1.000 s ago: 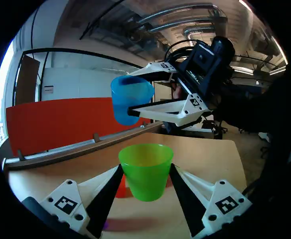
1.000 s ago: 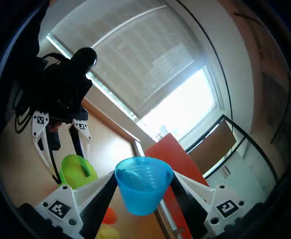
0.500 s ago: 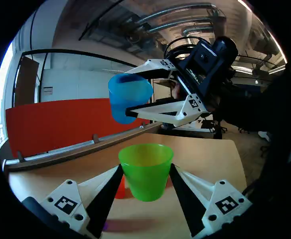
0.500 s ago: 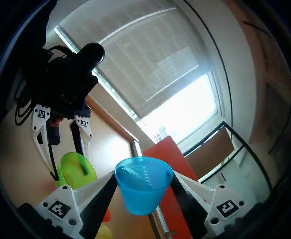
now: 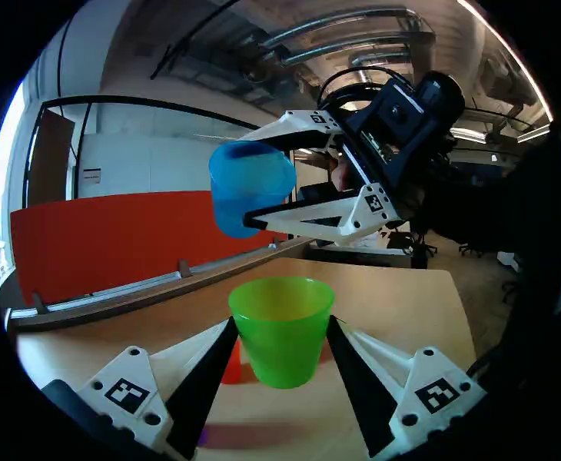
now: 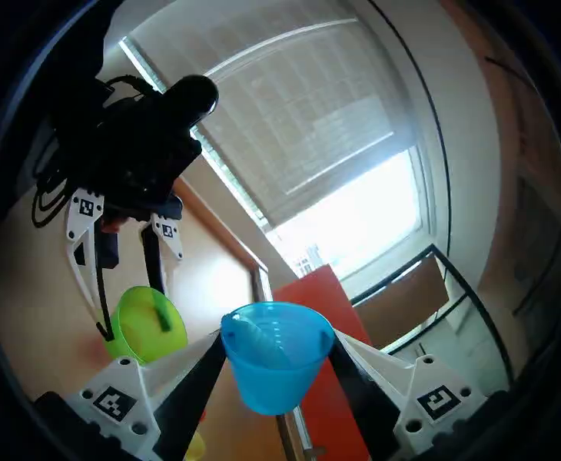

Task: Pour water

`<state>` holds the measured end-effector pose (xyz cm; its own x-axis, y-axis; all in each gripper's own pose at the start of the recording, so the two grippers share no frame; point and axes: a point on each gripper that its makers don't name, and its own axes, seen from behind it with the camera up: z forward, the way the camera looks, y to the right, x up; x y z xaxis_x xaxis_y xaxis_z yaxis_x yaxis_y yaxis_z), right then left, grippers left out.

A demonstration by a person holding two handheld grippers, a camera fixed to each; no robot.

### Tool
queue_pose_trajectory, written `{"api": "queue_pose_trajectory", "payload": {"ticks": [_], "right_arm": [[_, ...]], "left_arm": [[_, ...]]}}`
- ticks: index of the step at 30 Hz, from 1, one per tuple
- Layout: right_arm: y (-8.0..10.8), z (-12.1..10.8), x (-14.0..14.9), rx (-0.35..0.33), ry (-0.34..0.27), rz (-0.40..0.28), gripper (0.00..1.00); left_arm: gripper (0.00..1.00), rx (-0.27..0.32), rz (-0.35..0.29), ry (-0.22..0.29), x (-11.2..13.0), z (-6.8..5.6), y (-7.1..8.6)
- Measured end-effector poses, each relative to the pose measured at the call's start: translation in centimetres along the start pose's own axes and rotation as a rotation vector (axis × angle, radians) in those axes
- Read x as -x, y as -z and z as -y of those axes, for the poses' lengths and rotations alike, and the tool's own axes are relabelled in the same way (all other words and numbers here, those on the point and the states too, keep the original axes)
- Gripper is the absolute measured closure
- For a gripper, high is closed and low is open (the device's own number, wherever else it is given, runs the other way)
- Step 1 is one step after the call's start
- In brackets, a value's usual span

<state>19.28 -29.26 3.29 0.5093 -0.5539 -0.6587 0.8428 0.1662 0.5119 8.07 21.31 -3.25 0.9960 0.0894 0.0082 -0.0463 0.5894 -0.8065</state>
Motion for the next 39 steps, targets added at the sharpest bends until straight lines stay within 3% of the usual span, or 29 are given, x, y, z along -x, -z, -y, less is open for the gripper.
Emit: {"api": "queue_pose_trajectory", "payload": {"ticks": [9,39], "right_arm": [[-0.23,-0.01,-0.41,-0.004,0.044,0.007,0.09],[-0.26,-0.65,-1.02,0.005,0.108,0.008,0.08]], "left_arm": [[0.17,-0.005,-0.008,0.002,-0.22,0.08,0.09],[0.17,-0.006,-0.015,-0.003,-0.43,-0.02,0.25]]}}
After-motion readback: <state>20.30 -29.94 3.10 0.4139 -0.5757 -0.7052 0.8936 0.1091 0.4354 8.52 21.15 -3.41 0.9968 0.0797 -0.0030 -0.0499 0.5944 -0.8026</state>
